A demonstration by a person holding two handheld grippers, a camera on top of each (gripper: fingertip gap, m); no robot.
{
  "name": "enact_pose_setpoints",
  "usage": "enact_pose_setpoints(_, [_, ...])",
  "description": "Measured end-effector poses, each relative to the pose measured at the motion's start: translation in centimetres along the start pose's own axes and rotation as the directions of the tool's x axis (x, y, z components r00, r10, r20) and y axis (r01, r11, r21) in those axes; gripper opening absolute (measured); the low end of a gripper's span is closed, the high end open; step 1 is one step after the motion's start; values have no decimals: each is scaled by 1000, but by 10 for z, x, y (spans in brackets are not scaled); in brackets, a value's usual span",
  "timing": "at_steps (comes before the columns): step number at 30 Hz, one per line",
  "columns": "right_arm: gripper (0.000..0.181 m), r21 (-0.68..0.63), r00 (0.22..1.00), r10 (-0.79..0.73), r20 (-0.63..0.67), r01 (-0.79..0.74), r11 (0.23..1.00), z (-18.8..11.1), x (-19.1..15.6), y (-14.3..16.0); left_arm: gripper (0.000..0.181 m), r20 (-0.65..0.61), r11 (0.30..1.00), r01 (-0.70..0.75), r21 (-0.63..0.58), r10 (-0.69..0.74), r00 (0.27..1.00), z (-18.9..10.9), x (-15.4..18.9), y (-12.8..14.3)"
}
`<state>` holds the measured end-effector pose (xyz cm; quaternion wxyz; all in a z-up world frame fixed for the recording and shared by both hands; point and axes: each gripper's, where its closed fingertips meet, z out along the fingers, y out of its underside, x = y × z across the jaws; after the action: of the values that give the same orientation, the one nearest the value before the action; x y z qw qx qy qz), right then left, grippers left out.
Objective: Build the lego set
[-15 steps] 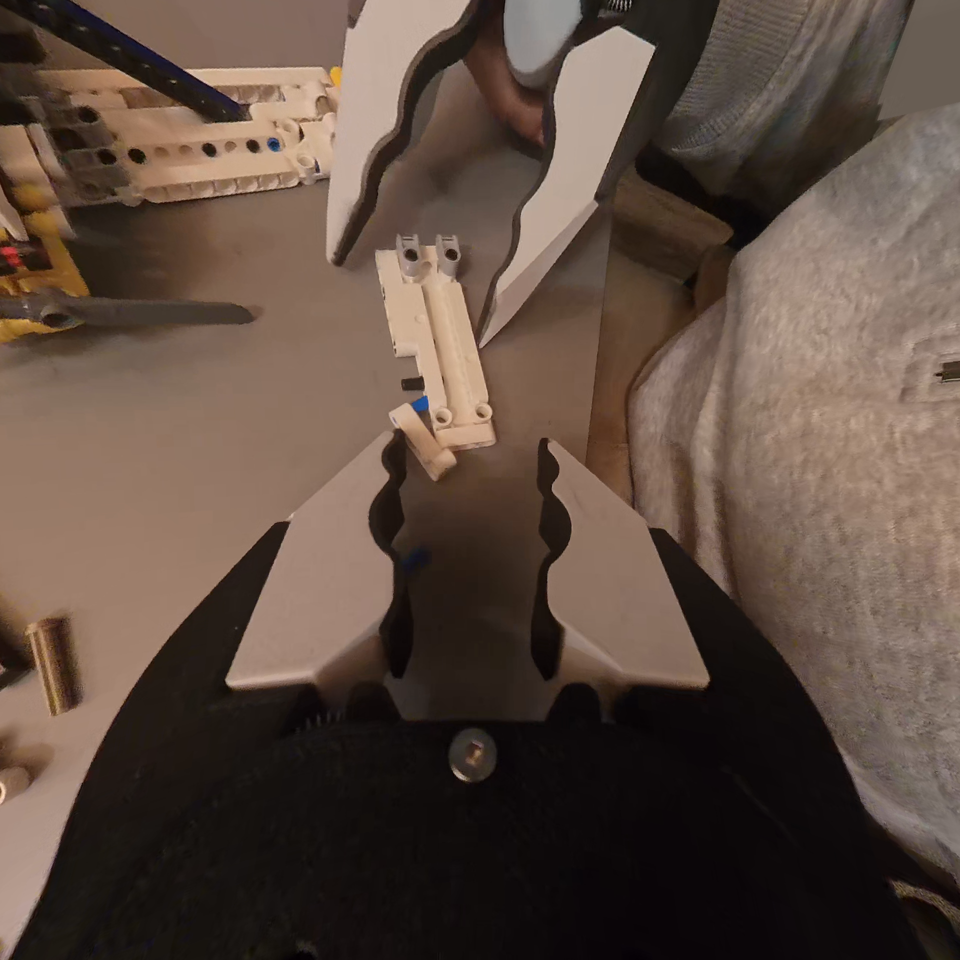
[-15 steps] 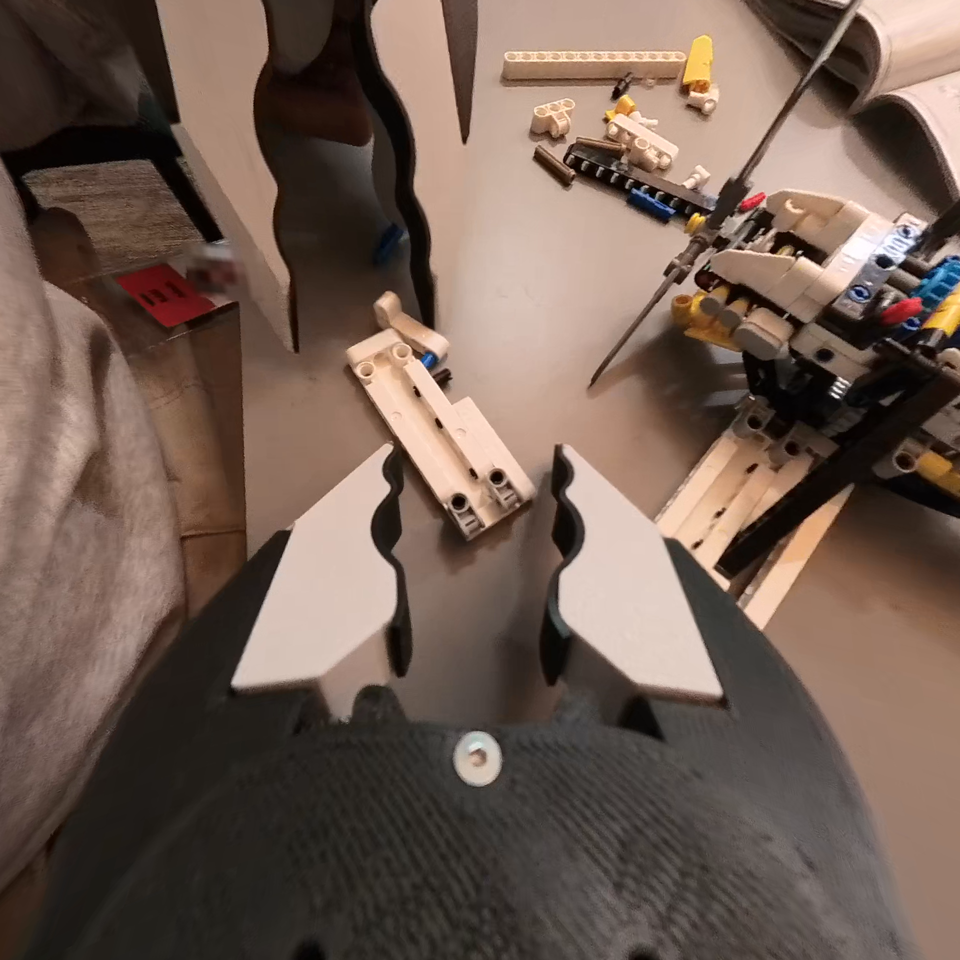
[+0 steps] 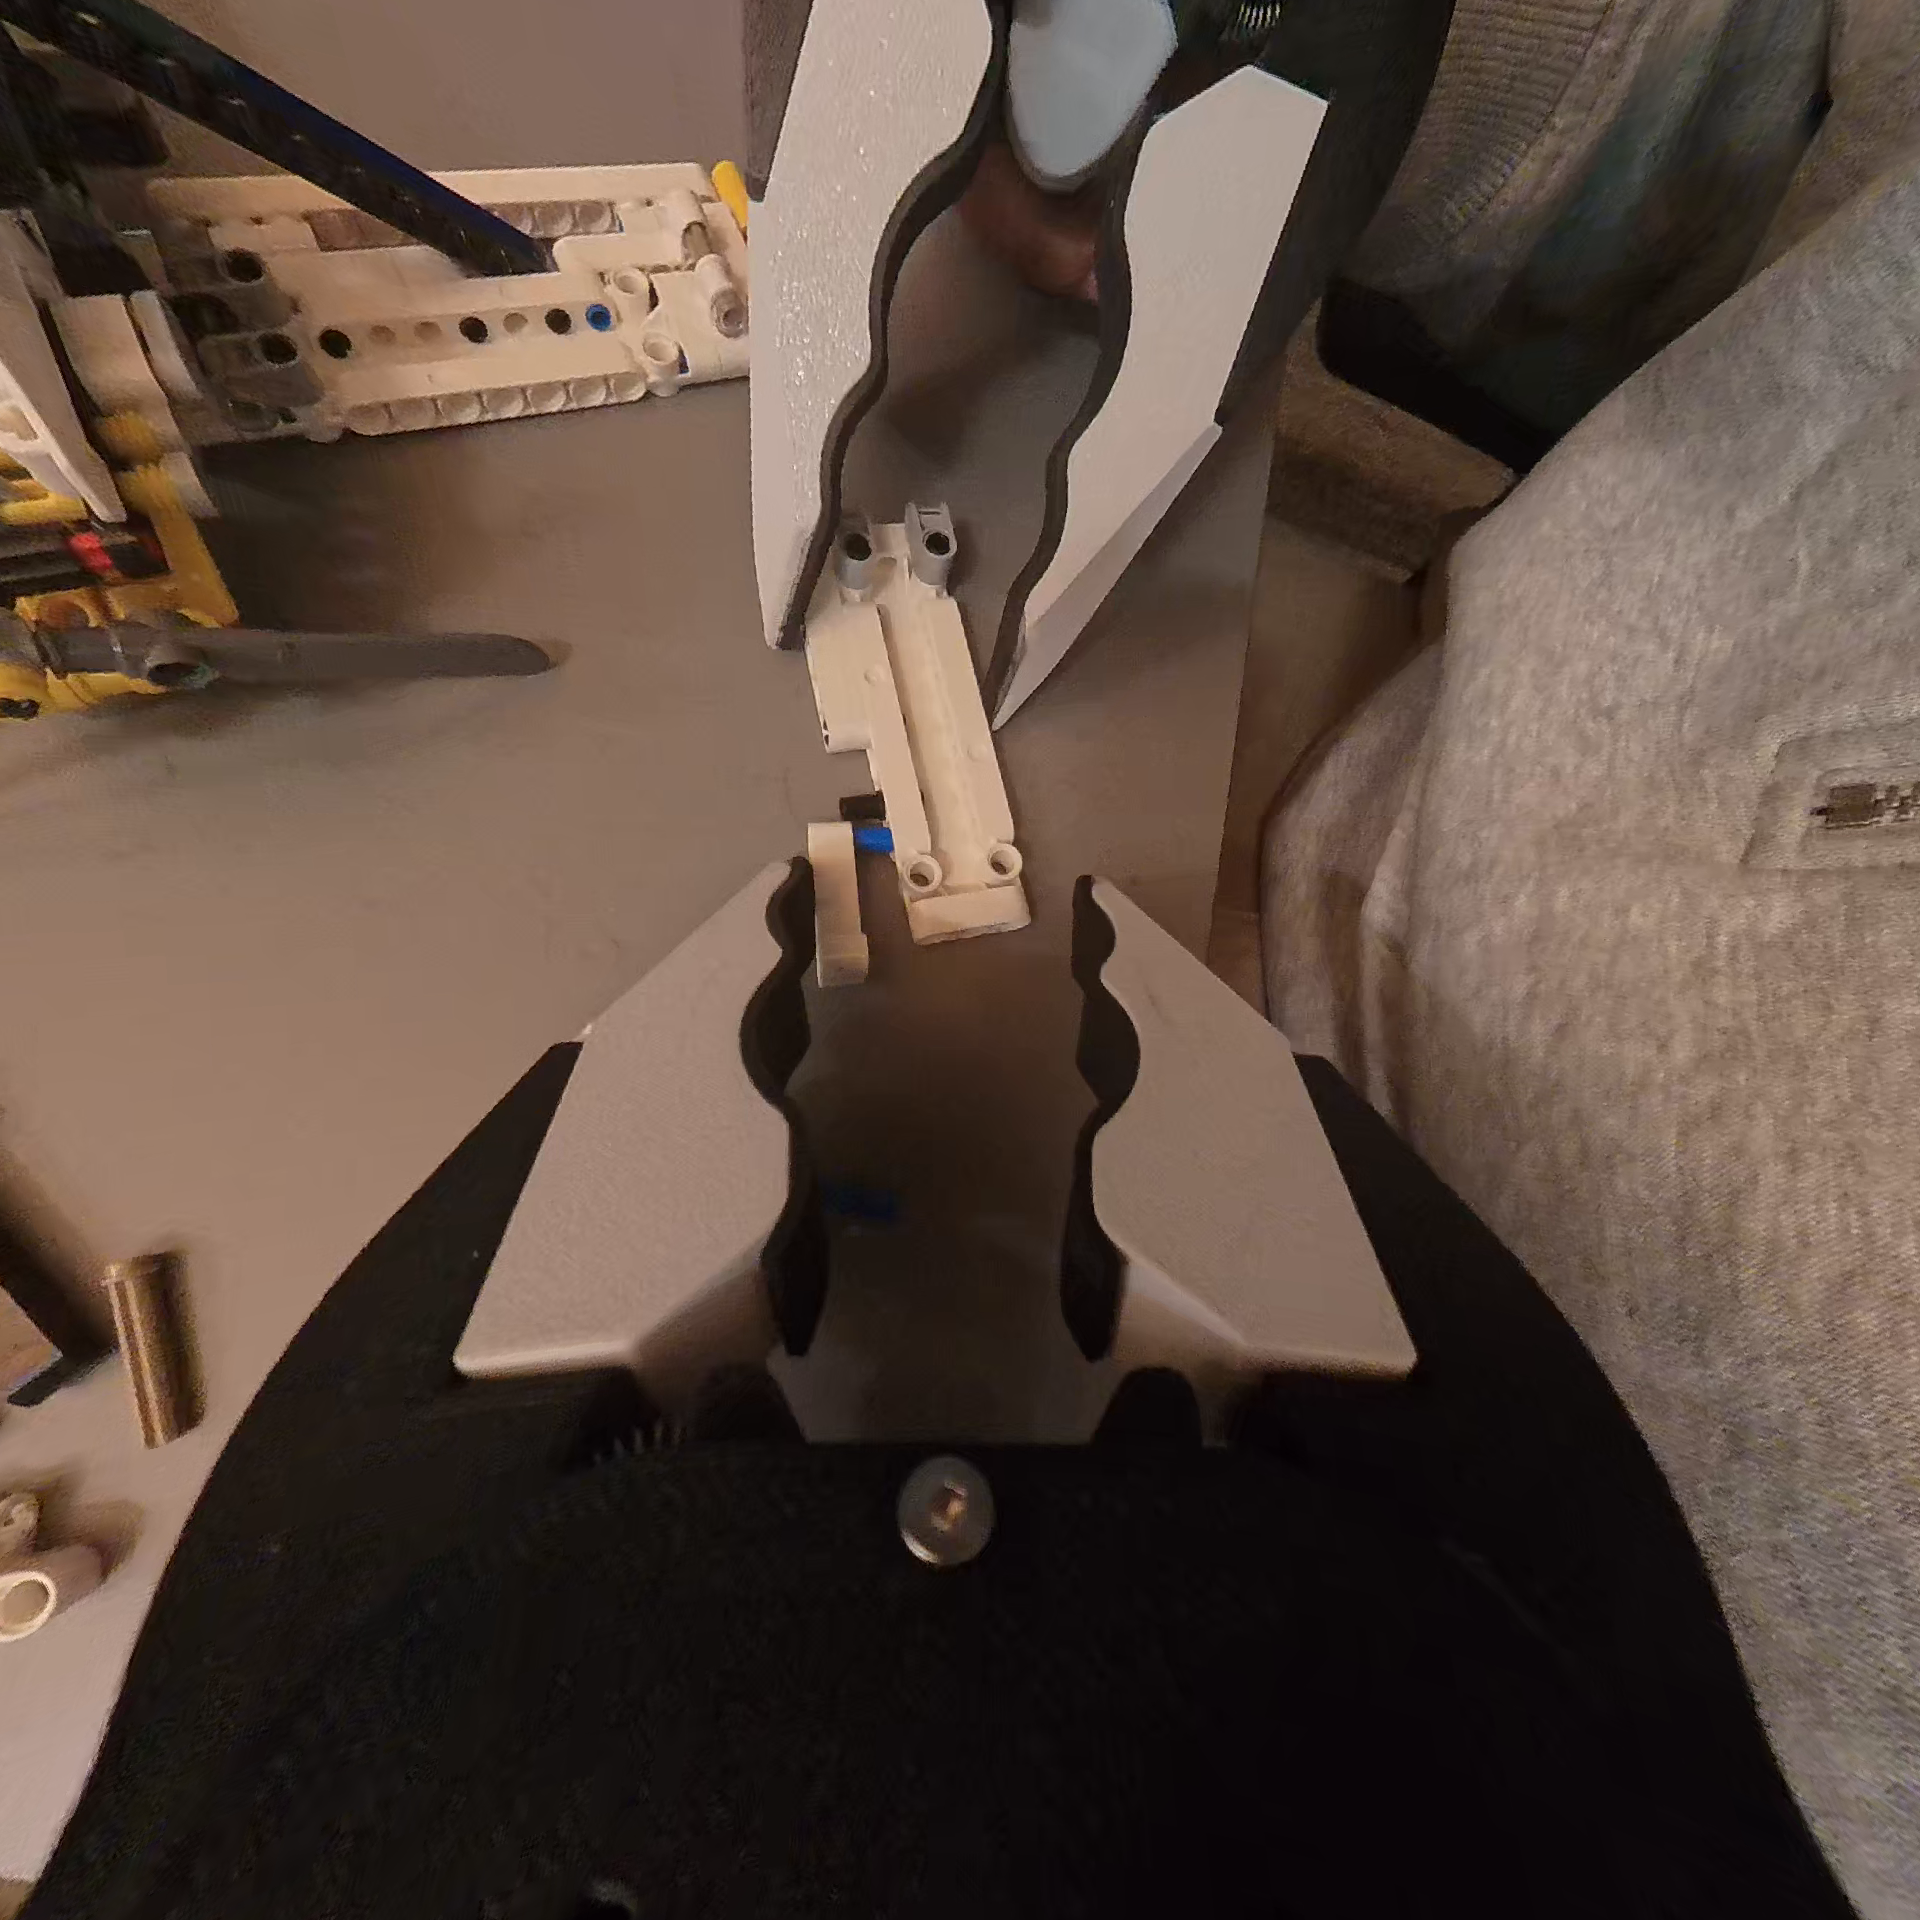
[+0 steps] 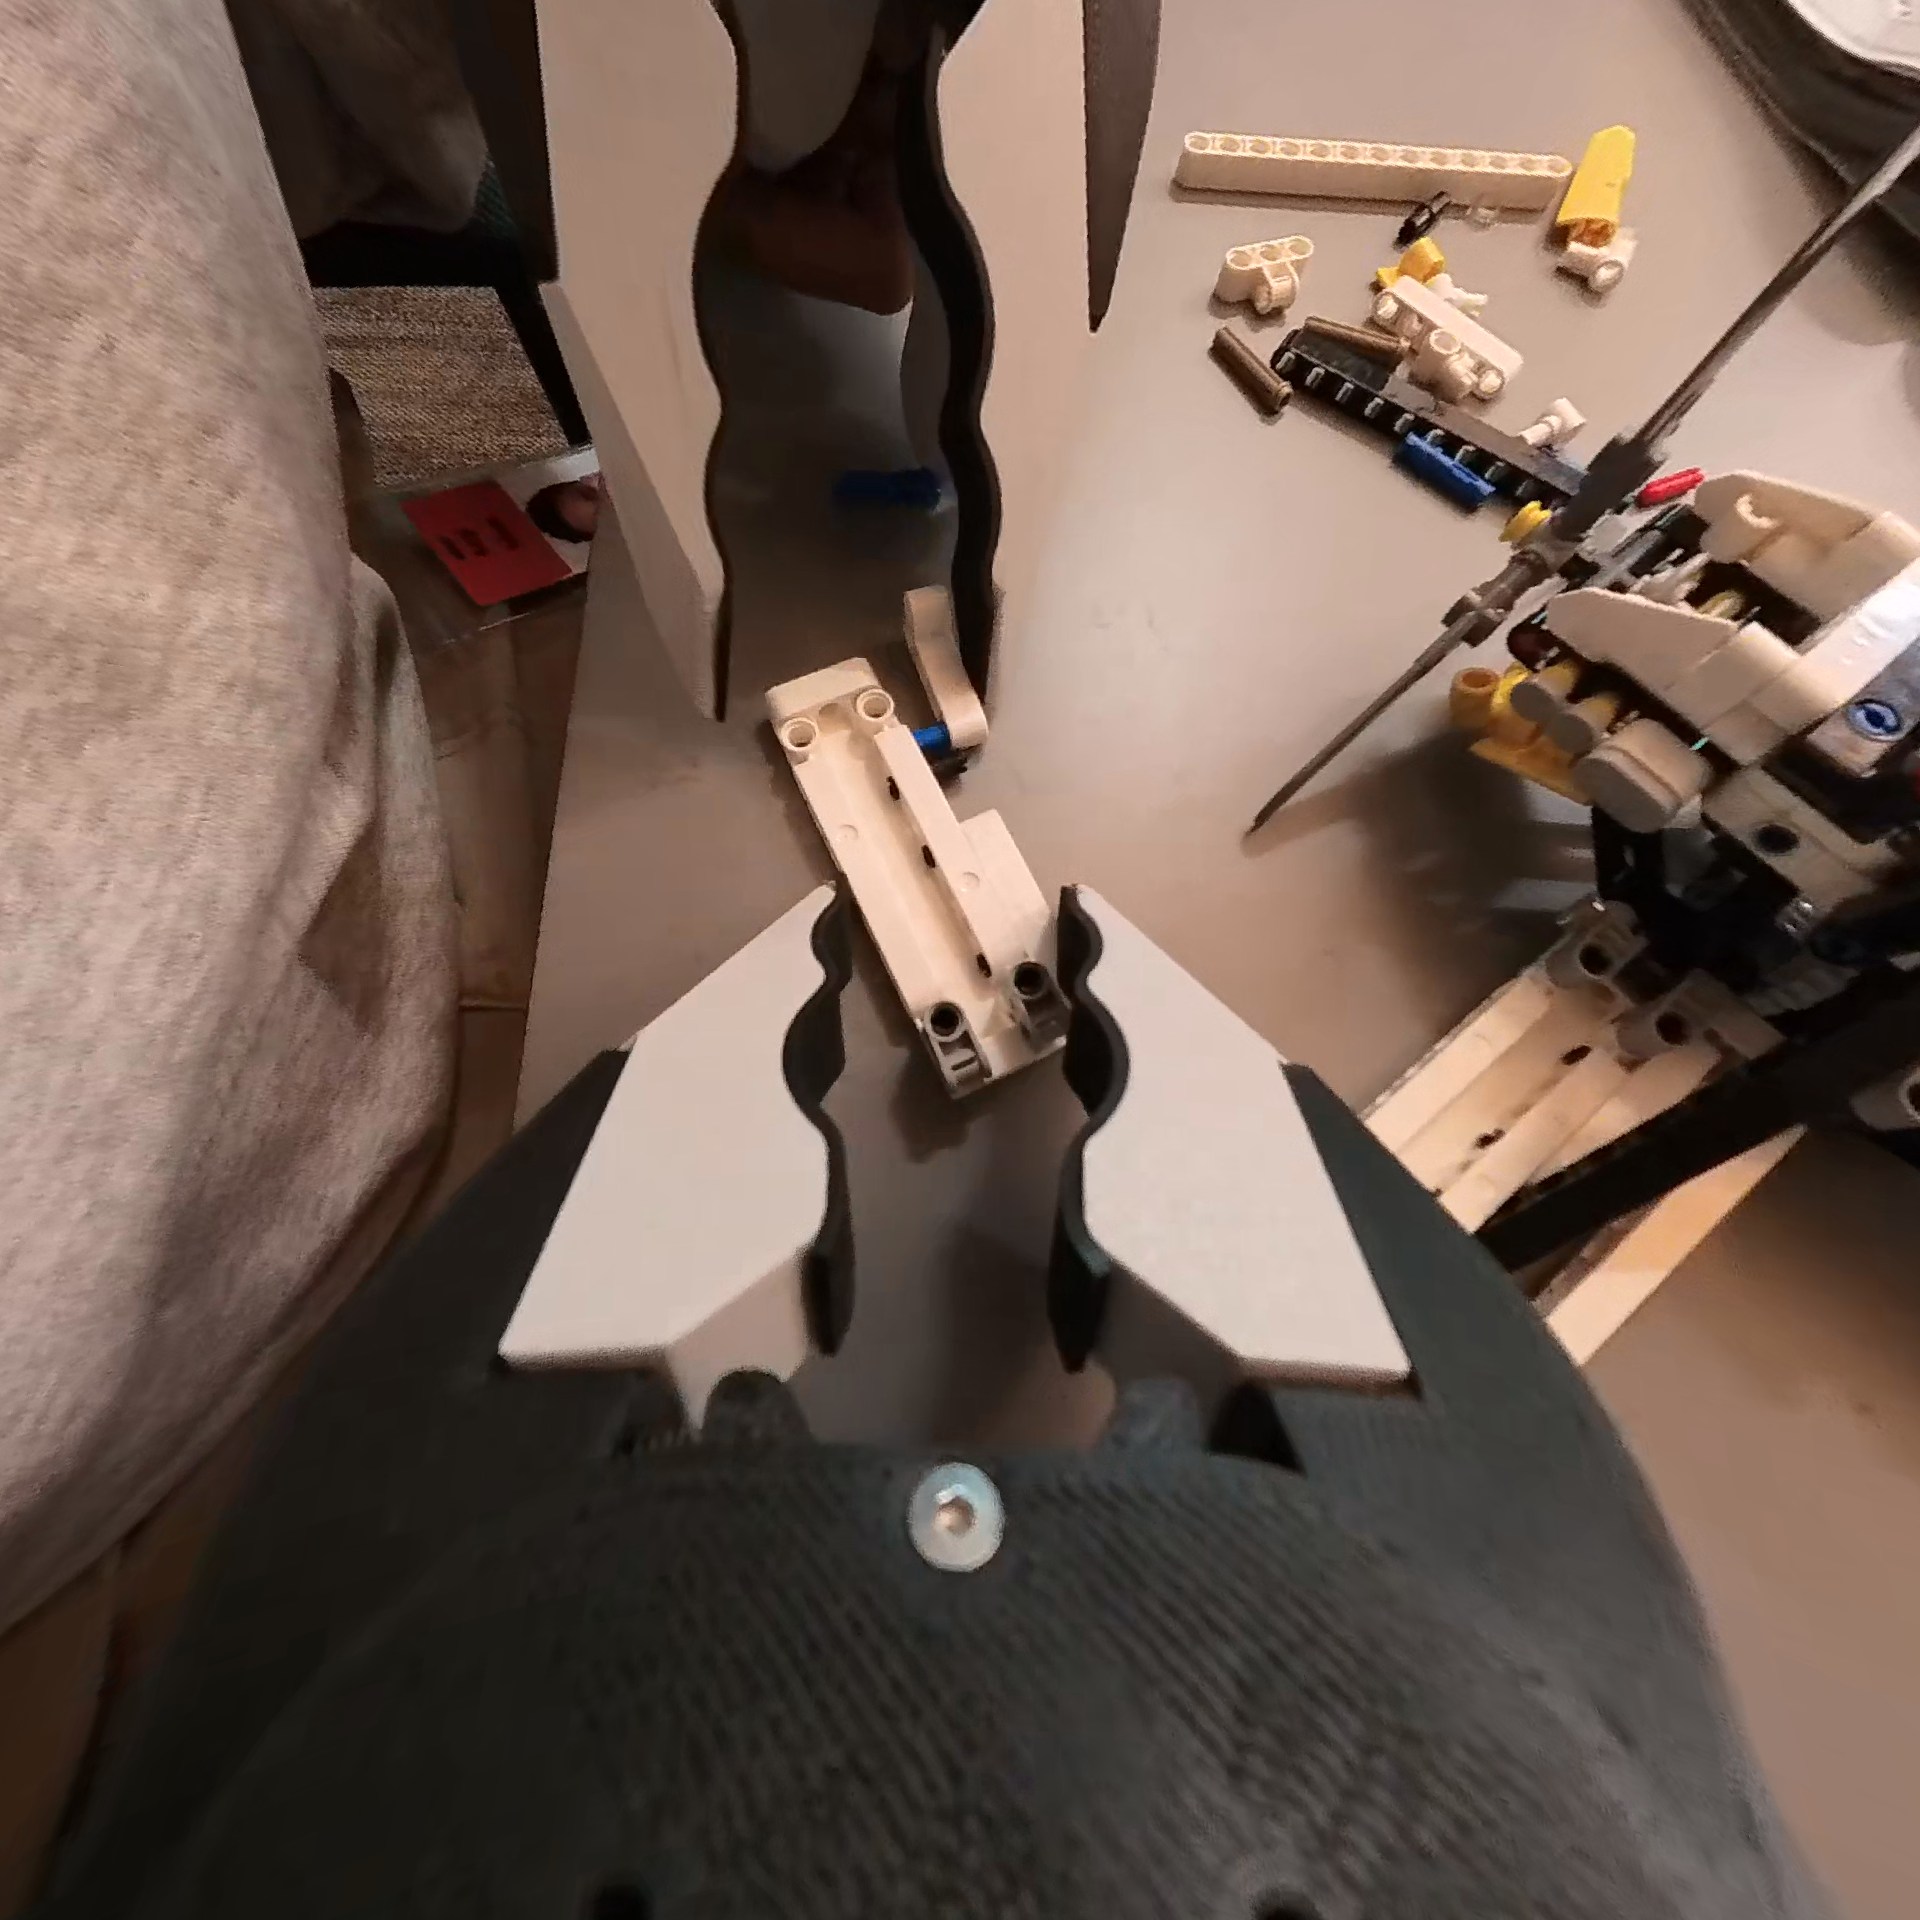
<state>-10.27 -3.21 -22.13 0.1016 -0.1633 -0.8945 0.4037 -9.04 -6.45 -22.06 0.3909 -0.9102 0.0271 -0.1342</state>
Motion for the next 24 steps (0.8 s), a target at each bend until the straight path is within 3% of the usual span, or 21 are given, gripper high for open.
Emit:
enact_pose_setpoints(4, [37,0,1000,-6,-3,6,1000,0,0,0,44,33,1000,-6,-3,6,999,1,-4,-1])
enact_pose_setpoints(11, [36,1,1000,-13,-18,13,1000,0,-1,-1,43,200,996,-81,-25,85,976,4,-6,1])
enact_pose_setpoints(24, [36,3,1000,-18,-9,19,1000,0,-3,-1,47,184,999,-40,-23,44,982,5,-2,2])
